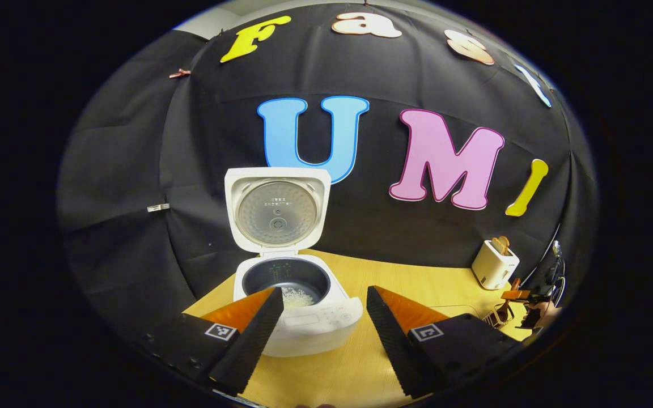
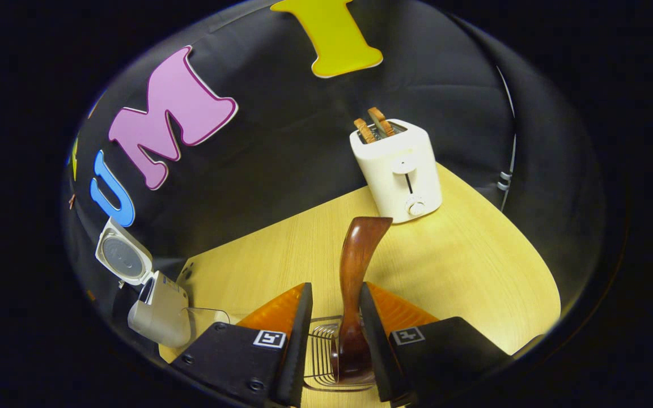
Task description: Close the left gripper, press the button to open the rice cooker; take a wooden spoon from the chopstick holder with the right hand, scoop a spoonful of rice and pour it into the rice cooker, then put the wooden spoon back into the chopstick holder.
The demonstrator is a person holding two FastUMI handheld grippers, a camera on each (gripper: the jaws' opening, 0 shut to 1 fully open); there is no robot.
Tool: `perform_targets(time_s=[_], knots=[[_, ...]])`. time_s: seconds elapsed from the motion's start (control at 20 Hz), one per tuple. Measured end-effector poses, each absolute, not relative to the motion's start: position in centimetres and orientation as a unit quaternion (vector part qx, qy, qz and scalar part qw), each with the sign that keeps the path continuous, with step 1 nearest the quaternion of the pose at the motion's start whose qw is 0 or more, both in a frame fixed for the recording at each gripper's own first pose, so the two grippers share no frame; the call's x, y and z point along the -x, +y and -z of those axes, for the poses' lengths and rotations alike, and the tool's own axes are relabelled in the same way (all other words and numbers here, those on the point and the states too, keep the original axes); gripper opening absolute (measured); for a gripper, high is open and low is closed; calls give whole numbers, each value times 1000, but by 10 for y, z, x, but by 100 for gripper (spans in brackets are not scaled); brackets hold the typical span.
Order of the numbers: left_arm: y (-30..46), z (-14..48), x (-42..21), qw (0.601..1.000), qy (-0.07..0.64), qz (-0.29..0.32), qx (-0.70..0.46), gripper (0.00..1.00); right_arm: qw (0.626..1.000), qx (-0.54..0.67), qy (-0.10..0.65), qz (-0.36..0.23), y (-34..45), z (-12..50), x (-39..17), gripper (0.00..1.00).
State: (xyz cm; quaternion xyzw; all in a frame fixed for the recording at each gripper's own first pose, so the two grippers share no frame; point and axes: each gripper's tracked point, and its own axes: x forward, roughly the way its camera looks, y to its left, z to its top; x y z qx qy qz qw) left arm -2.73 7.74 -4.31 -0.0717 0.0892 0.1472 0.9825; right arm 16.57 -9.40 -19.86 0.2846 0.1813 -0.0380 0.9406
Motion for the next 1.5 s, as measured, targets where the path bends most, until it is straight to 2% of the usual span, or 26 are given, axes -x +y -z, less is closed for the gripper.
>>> perform_targets(time_s=[0.2, 0.35, 0.4, 0.45, 0.5, 0.55, 0.65, 0.8, 1.05, 1.3, 1.5], knots=[[87, 26, 9, 986, 71, -134, 70, 95, 946, -285, 144, 55, -107, 158, -131, 54], [119, -21, -21, 989, 27, -133, 55, 95, 958, -260, 106, 59, -106, 115, -96, 54], [133, -41, -34, 989, 10, -138, 45, 95, 962, -250, 99, 49, -98, 103, -85, 40], [157, -68, -54, 988, -8, -146, 41, 95, 968, -230, 95, 27, -82, 89, -68, 78], [171, -82, -69, 987, -12, -152, 45, 95, 972, -215, 94, 16, -73, 83, -60, 66], [188, -98, -91, 987, -16, -156, 45, 95, 978, -187, 91, -4, -55, 71, -43, 72], [208, -119, -123, 987, -27, -159, 25, 95, 983, -164, 85, -19, -33, 58, -25, 91], [235, -128, -166, 985, -19, -171, 14, 95, 985, -155, 72, -21, -16, 44, -12, 98], [286, -102, -233, 980, 20, -198, 0, 95, 987, -138, 78, 1, -10, 40, 11, 98], [279, -78, -233, 979, 43, -196, 35, 98, 988, -121, 89, 17, -15, 45, 9, 98], [248, -66, -196, 981, 46, -183, 36, 99, 988, -121, 91, 8, -13, 43, 0, 98]])
